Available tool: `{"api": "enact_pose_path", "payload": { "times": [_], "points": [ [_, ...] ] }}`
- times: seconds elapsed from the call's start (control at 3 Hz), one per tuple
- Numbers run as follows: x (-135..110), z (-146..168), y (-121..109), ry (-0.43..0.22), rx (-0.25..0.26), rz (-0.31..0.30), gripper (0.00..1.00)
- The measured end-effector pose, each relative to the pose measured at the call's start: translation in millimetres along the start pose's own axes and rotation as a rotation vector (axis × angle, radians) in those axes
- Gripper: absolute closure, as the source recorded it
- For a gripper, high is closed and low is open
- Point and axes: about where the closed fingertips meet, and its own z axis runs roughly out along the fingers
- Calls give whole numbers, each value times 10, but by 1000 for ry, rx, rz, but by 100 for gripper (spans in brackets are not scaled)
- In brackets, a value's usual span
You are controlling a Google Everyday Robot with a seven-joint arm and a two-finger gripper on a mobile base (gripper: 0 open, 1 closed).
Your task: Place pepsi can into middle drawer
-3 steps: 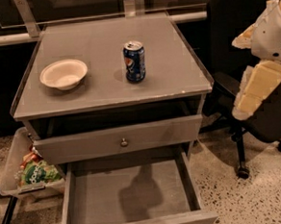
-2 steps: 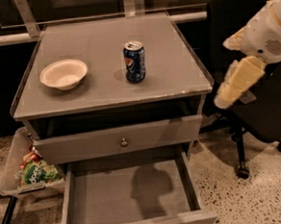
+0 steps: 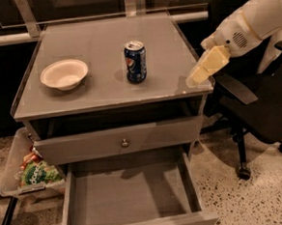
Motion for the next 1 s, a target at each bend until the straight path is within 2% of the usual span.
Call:
{"api": "enact_pose_path", "payload": {
  "times": [0.33, 0.67, 1.0],
  "points": [
    [-29, 22, -15, -4, -2, -4, 0],
    [-77, 245, -63, -92, -24, 0, 0],
    [-385, 575, -203, -209, -44, -14, 0]
  ]
}}
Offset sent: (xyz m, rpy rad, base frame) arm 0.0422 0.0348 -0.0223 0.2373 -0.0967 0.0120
